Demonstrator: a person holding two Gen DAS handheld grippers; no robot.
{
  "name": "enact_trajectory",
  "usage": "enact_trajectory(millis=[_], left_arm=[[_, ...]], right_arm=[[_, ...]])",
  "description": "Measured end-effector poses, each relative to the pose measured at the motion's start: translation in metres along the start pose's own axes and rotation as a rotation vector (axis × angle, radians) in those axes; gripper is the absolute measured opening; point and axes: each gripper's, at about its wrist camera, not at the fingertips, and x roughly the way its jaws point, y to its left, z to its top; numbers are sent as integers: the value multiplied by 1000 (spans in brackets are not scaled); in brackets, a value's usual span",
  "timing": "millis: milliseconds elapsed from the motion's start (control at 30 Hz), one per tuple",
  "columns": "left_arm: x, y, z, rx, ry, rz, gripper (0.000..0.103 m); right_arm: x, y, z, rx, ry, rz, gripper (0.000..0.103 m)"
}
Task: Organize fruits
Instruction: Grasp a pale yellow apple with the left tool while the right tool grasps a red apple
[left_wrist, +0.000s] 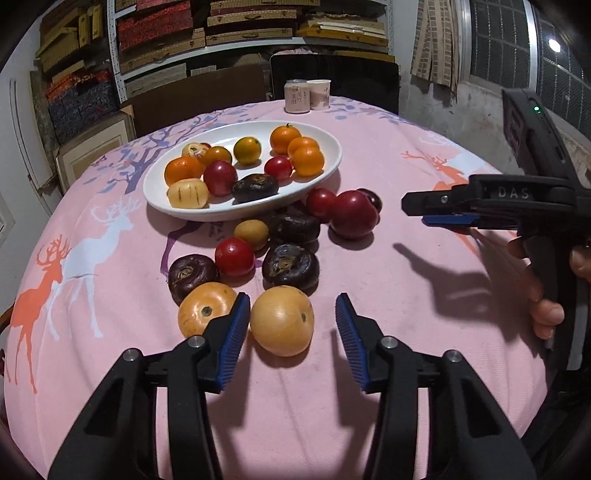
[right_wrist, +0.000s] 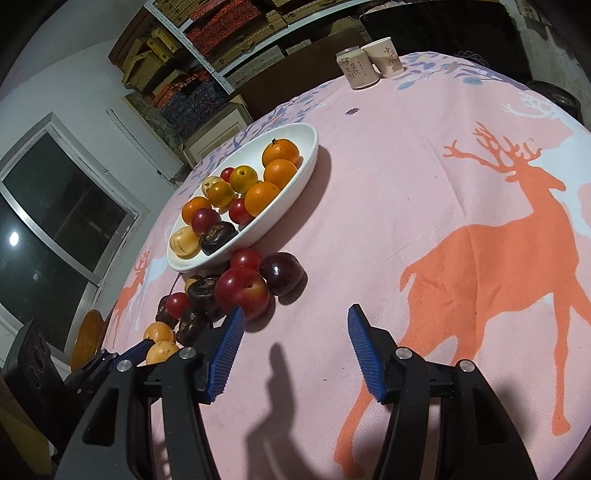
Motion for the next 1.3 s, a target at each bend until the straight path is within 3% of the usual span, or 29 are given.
enact_trajectory(millis=[100,167,300,333,400,433,667,767,967,1100,1300], left_arm=[[0,-2,0,11,4,-12,45],[11,-4,-1,27,64,-17,58],[20,-4,2,23,105,-9,59],[21,-3,2,15,105,-6,58],[20,4,2,-24,97,-15,42],[20,9,2,-50,93,-32,39],[-9,24,-1,-130,-64,-83,39],[-7,29,0,-157,-60,-89,39],[-6,29,0,-155,-54,-95,39],[-5,28,-1,-154,-51,-101,39],[-4,29,-1,-158,-47,-114,39]], right_arm=[[-1,0,0,2,-8,7,59],[-1,0,0,0,-9,4,59],[-2,4,-1,-24,-15,-3,59],[-3,5,-2,-30,-16,-4,59],[-3,7,-2,-46,-21,-13,59],[-3,9,-3,-55,-22,-17,59],[-1,35,-8,-202,-23,-63,55],[11,56,-12,-307,27,-109,45],[22,93,-3,-461,-18,-205,45],[46,98,3,-493,16,-257,47],[49,100,2,-499,16,-249,47]])
